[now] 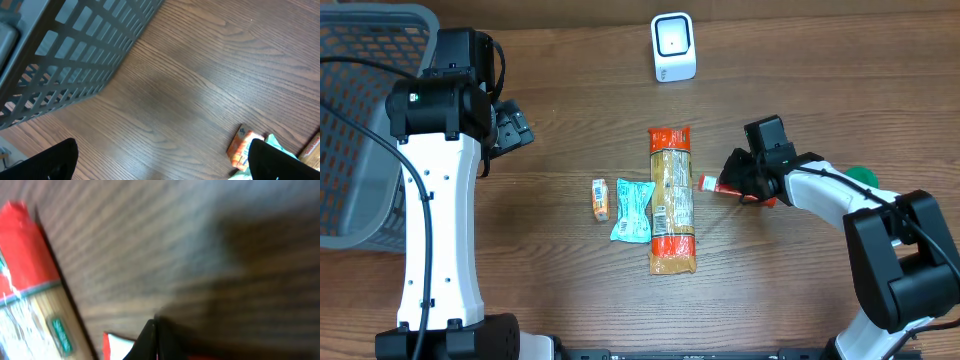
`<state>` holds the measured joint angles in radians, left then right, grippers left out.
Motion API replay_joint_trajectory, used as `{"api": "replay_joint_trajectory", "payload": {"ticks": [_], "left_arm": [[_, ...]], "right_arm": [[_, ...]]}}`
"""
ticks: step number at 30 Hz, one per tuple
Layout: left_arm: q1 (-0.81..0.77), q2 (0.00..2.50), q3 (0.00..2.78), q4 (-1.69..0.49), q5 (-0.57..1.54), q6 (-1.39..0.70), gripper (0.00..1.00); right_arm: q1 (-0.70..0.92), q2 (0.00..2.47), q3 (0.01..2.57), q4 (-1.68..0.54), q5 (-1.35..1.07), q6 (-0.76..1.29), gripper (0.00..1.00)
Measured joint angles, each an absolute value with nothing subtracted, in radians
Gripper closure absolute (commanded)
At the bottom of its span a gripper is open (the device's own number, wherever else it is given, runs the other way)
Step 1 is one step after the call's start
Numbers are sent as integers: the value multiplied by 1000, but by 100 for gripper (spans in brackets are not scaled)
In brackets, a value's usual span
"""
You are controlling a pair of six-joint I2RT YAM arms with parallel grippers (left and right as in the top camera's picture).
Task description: Scan the item barcode
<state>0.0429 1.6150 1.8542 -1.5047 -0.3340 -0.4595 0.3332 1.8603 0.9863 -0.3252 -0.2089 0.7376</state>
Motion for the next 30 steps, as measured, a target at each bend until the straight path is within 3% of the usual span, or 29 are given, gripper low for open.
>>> {"api": "replay_joint_trajectory", "payload": {"ticks": [15,30], "left_arm": [[43,1615,1854,-1505,-334,-459,0],[43,1615,1854,-1505,-334,-459,0]], "right_arm": [[334,1859,1054,-655,-310,601,92],[283,1873,1180,-953,-235,456,93]]}}
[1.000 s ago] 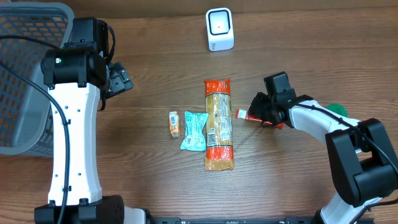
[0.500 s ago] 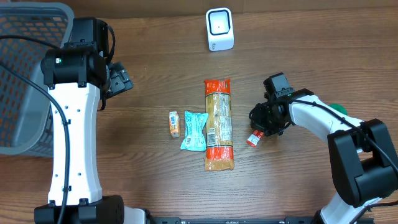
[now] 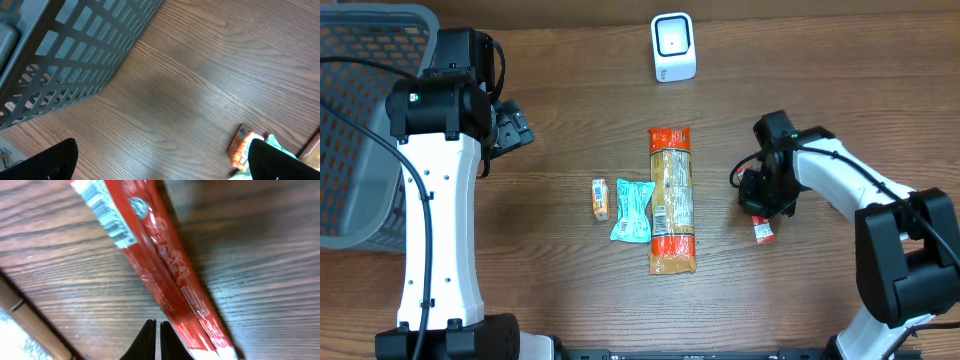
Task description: Scan the item barcode
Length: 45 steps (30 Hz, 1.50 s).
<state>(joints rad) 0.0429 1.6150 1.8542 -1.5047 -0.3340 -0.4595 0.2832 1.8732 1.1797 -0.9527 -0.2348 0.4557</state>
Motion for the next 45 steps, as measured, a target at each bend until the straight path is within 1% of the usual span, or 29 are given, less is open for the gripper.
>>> {"api": "replay_joint_trajectory", "payload": {"ticks": [3,4,5,7,9,12,13,15,17,18,20,25,30,35,36,38,39,40,41,43,45], "left_arm": [[43,1615,1854,-1505,-334,-459,0],[43,1615,1854,-1505,-334,-459,0],[43,1615,1854,-1505,-334,-459,0],[43,1615,1854,-1505,-334,-459,0],[43,1615,1854,-1505,-334,-459,0],[43,1615,1854,-1505,-334,-459,0],[43,1615,1854,-1505,-334,-459,0],[43,1615,1854,-1505,-334,-459,0],[43,1615,1854,-1505,-334,-459,0],[43,1615,1854,-1505,-334,-459,0],[43,1615,1854,-1505,-334,-459,1],[43,1615,1854,-1505,-334,-459,1],[43,1615,1854,-1505,-334,-459,0],[43,1615,1854,-1504,-334,-459,1],[43,1615,1854,-1505,-334,-459,1],[43,1615,1854,-1505,-334,-459,0],[43,1615,1854,-1504,-334,-459,0],[43,1615,1854,-1505,-334,-459,0],[43,1615,1854,-1504,-334,-459,0],[43,1615,1854,-1505,-334,-459,0],[43,1615,1854,-1505,-334,-459,1]], "right_arm": [[282,1873,1215,-989,-260,378,92],[282,1873,1227,-1003,-268,350,91],[282,1873,1238,-1017,-275,327,87],[282,1873,1258,-1037,-284,289,68],[280,1873,1269,-1039,-284,252,59],[273,1873,1271,-1032,-265,222,51],[267,1873,1271,-1032,-249,208,51],[260,1873,1271,-1037,-225,191,58],[253,1873,1271,-1062,-205,159,80],[249,1873,1271,-1082,-197,153,85],[249,1873,1271,-1102,-189,138,85],[249,1869,1270,-1118,-176,123,81],[249,1811,1259,-1126,-172,127,69],[256,1681,1169,-1059,-147,152,62],[262,1630,1118,-1011,-128,166,59],[265,1583,1071,-972,-111,183,33],[270,1550,1032,-934,-102,200,28],[270,1533,1007,-915,-97,199,26],[270,1523,987,-899,-93,199,21],[270,1522,954,-875,-86,202,21],[270,1529,938,-866,-81,200,30]]}}
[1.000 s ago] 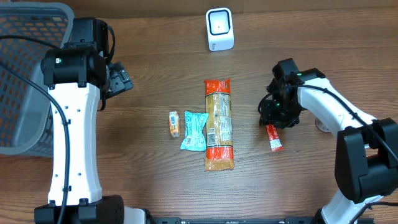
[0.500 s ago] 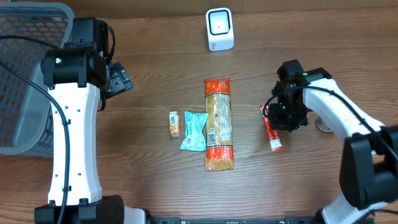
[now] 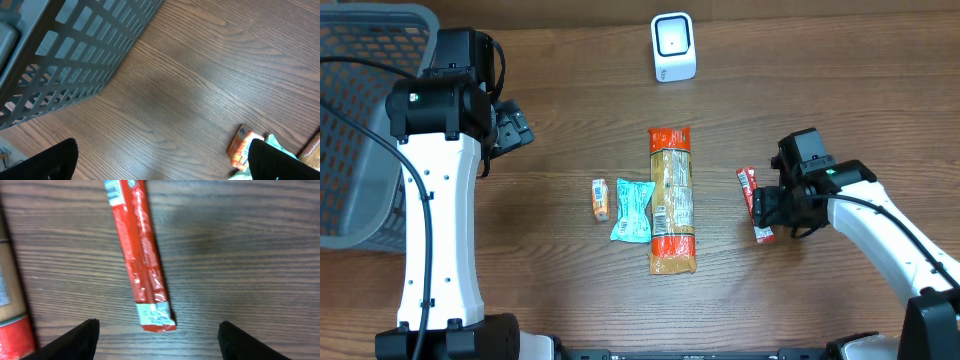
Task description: Scan the item barcode
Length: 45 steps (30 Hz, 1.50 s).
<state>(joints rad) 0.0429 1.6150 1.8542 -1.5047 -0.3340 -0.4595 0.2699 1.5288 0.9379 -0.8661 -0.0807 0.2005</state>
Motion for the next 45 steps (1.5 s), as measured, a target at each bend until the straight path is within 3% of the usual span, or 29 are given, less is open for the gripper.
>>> {"api": "replay_joint_trajectory", "payload": {"ticks": [5,18,32,35,45], "left_arm": [[43,1615,1854,-1504,-334,-459,0],[43,1615,1854,-1504,-334,-459,0],[43,1615,1854,-1505,-334,-459,0],[43,1615,1854,-1504,-334,-459,0],[43,1615,1854,-1505,-334,-459,0]], "right_arm": [[270,1532,935,-827,-75,199,50],[270,1561,935,-783,-99,148,49],[270,1583,829,-677,-122,130,63],[270,1583,813,-660,-122,126,70],[270,1581,743,-511,-123,130,72]]}}
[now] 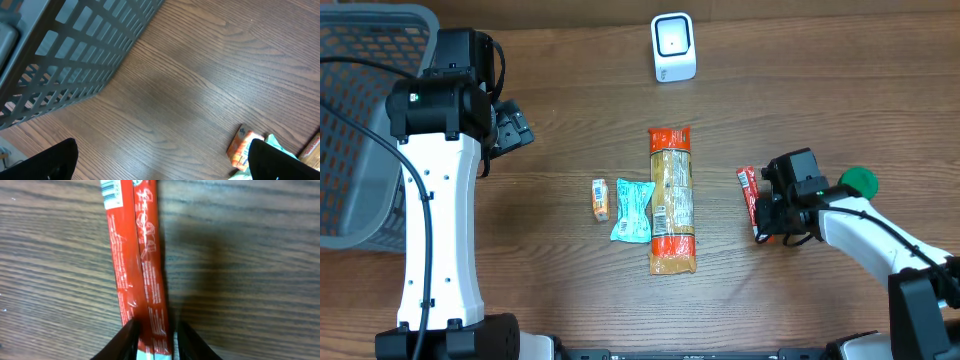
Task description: Scan the item barcode
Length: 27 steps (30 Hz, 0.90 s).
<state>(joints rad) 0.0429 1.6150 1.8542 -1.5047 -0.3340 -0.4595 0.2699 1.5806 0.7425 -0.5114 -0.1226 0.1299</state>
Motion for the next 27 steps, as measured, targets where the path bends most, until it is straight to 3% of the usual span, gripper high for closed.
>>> {"api": "replay_joint_trajectory", "payload": {"ticks": [8,13,27], "left_arm": [[43,1615,1854,-1504,-334,-459,0],[43,1615,1854,-1505,-334,-459,0],[43,1615,1854,-1505,-334,-459,0]], "right_arm": [[270,1580,738,-510,-116,128,79],[271,1580,751,-548,-115,130,58],[275,1579,754,-550,-131,127,57]]}}
